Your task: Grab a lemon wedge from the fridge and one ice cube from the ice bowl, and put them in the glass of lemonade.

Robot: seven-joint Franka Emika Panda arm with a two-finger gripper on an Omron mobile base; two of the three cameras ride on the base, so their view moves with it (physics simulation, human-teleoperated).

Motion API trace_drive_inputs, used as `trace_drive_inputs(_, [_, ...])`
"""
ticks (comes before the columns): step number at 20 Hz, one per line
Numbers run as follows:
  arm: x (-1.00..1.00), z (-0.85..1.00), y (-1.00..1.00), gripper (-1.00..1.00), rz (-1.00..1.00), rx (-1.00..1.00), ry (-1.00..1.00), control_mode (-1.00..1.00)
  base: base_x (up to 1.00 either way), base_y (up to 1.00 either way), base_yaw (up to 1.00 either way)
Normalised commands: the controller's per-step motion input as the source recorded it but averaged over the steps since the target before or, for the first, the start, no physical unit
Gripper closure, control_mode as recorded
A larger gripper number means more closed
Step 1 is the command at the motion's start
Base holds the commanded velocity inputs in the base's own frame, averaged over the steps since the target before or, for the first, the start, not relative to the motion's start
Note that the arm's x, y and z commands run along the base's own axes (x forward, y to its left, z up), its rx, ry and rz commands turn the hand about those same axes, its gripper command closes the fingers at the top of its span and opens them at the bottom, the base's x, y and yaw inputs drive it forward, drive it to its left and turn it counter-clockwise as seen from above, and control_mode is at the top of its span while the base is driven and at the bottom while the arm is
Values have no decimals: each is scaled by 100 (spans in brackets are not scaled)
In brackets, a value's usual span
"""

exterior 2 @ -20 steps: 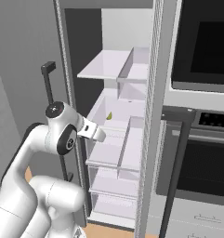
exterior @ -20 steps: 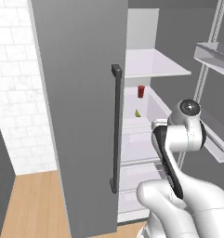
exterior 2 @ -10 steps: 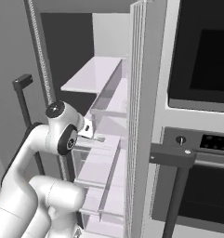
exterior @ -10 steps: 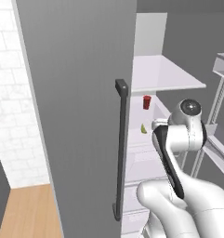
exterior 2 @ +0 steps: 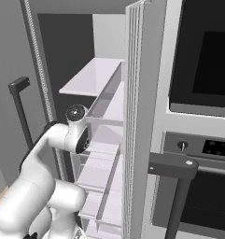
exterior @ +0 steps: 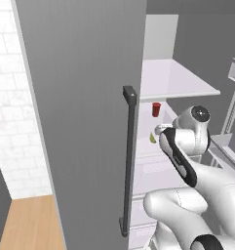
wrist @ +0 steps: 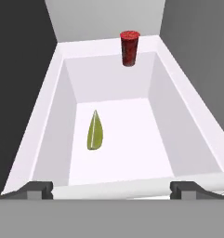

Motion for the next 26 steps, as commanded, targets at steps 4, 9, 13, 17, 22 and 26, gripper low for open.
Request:
trace_drive_inputs(4, [80,-16,7,-100,6,0,3,-100,0,0,0])
trace_drive_inputs(9, [36,-15,3,-100,0,-1,14,-100,0,0,0])
trace_drive_inputs(13, [2,-28,4,-100,0,-3,7,-100,0,0,0])
trace_drive_inputs(17, [17,-30,0,-100,0,0,0,-100,0,0,0])
trace_drive_inputs(22, [60,-13,0,-100,0,0,5,-100,0,0,0])
trace_drive_inputs(26, [44,-29,0,-100,0,0,8,-100,0,0,0])
